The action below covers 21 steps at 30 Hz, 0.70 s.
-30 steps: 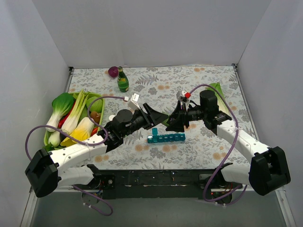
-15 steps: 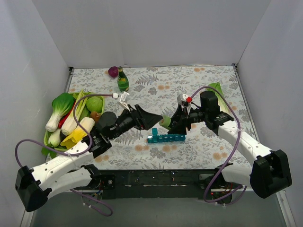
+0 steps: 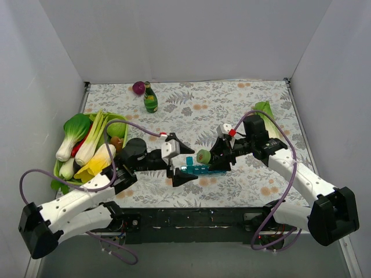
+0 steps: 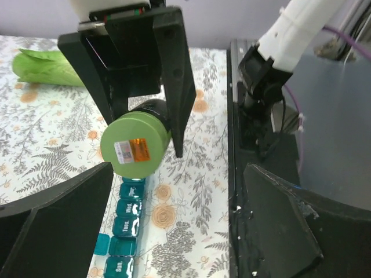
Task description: Sort the pills into containers
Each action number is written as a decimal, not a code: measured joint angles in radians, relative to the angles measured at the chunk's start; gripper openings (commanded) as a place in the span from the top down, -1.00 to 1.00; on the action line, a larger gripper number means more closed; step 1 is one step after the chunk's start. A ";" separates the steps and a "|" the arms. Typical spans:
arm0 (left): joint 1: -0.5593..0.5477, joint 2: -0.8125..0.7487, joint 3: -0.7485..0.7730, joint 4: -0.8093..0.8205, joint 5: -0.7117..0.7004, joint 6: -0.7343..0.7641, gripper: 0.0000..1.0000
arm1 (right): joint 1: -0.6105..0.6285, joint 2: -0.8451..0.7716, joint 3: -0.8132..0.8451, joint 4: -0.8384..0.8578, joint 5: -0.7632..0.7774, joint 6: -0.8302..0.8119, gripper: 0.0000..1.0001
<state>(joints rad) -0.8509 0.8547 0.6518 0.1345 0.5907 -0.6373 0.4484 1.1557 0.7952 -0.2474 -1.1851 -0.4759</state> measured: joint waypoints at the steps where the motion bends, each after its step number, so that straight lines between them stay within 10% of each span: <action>1: 0.000 0.040 0.012 0.002 0.015 0.025 -0.96 | 0.005 0.000 0.002 -0.010 0.000 -0.014 0.92; 21: -0.002 0.256 0.107 0.037 0.091 0.093 -0.33 | 0.044 -0.005 0.002 -0.096 0.007 -0.138 0.93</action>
<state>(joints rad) -0.8528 1.1107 0.7586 0.1719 0.6819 -0.5442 0.4923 1.1507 0.7967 -0.3431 -1.1778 -0.6144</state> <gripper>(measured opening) 0.672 0.599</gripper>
